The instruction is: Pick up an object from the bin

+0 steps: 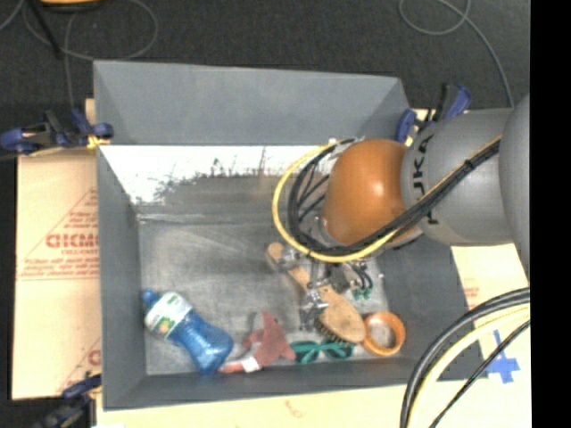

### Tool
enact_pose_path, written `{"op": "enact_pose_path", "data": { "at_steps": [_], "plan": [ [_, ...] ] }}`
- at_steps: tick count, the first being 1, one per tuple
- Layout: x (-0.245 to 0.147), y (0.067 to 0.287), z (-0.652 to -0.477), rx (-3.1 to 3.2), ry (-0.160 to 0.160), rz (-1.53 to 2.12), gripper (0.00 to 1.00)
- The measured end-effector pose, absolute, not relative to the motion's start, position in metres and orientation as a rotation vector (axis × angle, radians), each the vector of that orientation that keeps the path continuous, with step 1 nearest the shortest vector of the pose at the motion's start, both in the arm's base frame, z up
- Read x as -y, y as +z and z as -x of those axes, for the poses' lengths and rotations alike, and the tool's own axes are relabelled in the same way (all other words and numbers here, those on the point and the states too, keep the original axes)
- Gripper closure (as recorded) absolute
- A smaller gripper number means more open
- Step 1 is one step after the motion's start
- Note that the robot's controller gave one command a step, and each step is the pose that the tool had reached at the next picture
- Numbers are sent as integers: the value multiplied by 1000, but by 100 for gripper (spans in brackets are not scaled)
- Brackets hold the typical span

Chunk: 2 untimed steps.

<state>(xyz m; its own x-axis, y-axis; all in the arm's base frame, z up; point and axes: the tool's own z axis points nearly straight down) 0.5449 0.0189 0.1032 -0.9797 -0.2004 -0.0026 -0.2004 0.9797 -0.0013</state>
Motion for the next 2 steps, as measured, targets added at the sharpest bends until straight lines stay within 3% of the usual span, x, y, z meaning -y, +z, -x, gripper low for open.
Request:
{"op": "enact_pose_path", "data": {
  "at_steps": [1,2],
  "plan": [
    [16,105,-516,-3104,2,489,0],
    [34,93,-496,-3106,-2,452,0]
  ]
}}
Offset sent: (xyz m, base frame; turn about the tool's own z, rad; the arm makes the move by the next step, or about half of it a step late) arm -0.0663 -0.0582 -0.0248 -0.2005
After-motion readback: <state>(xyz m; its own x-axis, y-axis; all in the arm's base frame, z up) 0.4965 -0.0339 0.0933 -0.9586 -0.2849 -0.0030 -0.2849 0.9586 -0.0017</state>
